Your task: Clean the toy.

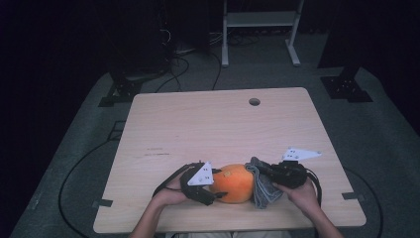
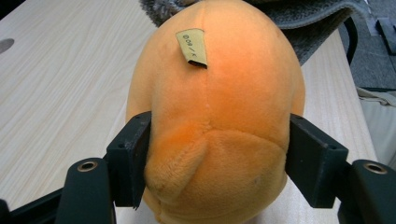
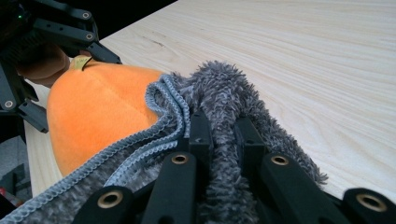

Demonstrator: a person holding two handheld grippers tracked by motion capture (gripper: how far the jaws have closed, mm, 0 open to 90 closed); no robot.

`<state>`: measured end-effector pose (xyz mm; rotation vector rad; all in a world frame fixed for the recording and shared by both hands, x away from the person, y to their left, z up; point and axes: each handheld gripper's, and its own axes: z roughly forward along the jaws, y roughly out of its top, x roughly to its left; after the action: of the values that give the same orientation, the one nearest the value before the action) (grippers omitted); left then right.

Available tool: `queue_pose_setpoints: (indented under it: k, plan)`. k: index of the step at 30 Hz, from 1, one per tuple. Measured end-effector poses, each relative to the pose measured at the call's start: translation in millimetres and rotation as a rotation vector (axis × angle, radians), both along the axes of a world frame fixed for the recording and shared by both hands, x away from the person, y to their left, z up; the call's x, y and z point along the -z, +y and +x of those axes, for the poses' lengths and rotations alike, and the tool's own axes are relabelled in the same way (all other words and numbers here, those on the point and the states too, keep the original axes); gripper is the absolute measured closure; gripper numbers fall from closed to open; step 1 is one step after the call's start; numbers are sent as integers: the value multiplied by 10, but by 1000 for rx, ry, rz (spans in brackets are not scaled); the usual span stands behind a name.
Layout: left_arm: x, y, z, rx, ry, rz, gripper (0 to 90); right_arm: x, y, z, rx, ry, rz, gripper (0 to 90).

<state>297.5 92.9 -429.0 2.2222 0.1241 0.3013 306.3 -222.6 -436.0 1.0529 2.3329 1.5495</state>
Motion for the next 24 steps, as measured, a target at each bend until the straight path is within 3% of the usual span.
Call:
queue_pose_setpoints:
  k: [2,6,9,16,19,24]
  plan:
    - [4,11,14,-12,11,-3,300,-27,3,-10,-1,-7,10,800]
    - [16,47,60,-44,47,-29,298,-171,77,-70,-43,-65,93,800]
    - [26,77,86,-52,70,-47,298,-181,136,-83,-49,-92,72,800]
    - [37,109,102,-46,81,-49,298,-15,64,-15,-15,-44,55,799]
    - [49,128,117,-51,93,-60,298,97,7,15,8,5,54,799]
    - [56,140,127,-57,99,-60,295,57,0,7,11,-12,57,799]
